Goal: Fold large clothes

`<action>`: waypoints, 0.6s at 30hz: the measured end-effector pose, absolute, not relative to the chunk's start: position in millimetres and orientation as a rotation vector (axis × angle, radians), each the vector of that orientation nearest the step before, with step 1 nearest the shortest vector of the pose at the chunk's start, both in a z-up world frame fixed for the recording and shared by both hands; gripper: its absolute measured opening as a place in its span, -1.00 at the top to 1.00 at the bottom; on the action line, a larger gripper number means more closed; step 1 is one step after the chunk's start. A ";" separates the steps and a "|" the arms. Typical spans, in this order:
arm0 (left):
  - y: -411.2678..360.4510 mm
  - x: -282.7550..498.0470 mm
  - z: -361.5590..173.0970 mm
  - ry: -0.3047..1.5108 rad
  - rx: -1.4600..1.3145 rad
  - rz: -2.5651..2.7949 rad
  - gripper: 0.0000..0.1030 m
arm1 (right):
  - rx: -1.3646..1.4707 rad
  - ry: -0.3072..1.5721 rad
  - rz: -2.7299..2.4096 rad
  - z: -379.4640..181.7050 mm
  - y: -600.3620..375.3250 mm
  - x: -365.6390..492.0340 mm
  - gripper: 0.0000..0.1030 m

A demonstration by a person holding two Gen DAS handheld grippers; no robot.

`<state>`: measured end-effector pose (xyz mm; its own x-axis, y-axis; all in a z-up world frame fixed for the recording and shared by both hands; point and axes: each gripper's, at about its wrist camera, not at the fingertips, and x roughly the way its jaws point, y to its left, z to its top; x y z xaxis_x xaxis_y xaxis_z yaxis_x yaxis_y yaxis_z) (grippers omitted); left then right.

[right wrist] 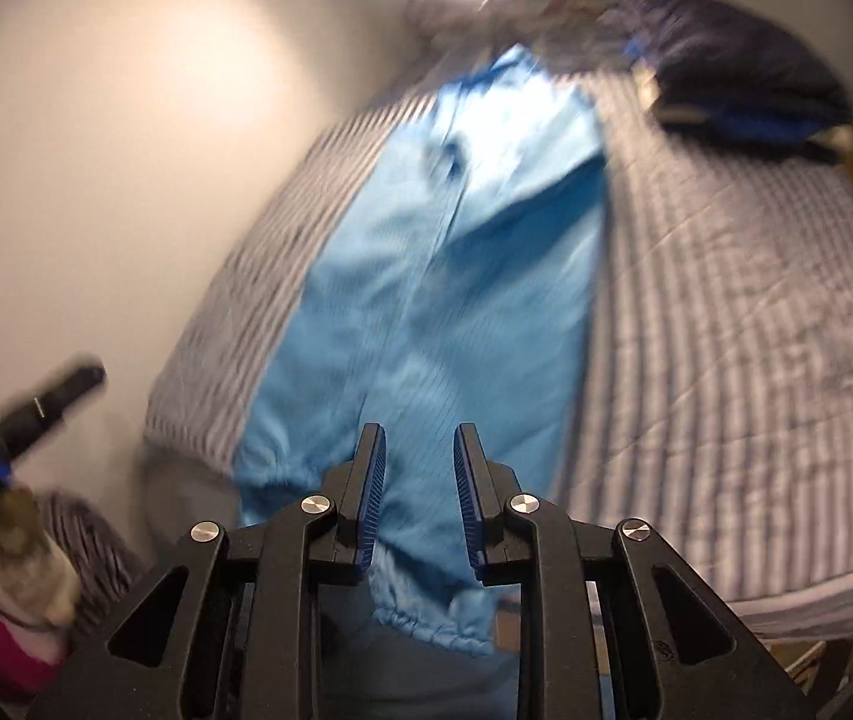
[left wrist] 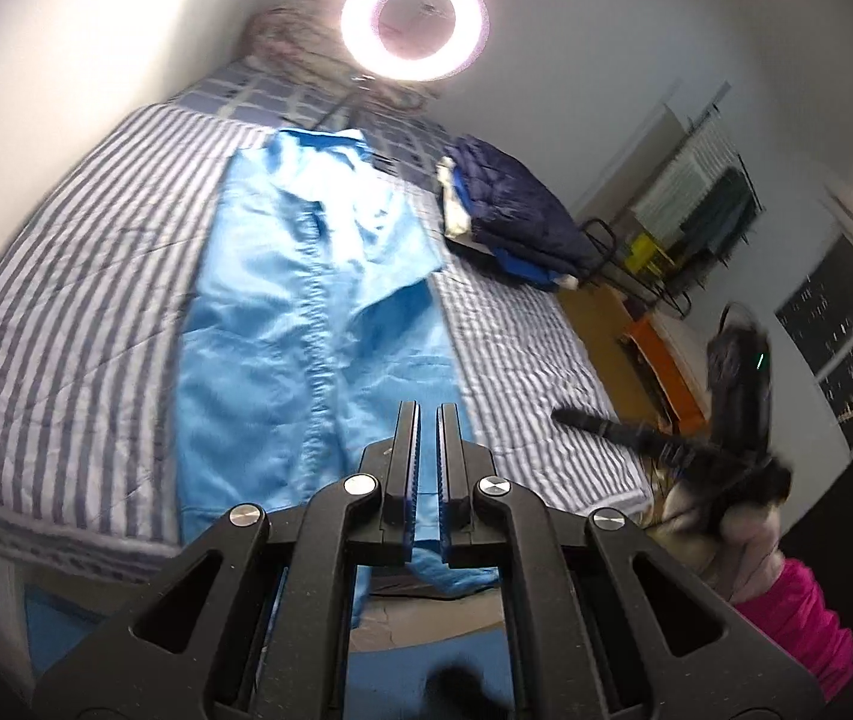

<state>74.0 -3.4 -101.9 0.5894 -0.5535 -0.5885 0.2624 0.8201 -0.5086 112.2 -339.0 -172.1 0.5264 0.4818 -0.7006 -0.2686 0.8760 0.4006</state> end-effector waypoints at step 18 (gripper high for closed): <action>-94.8 188.7 -178.1 1.083 -0.182 -0.548 0.98 | 0.485 0.912 0.366 -191.7 -413.3 283.7 -0.13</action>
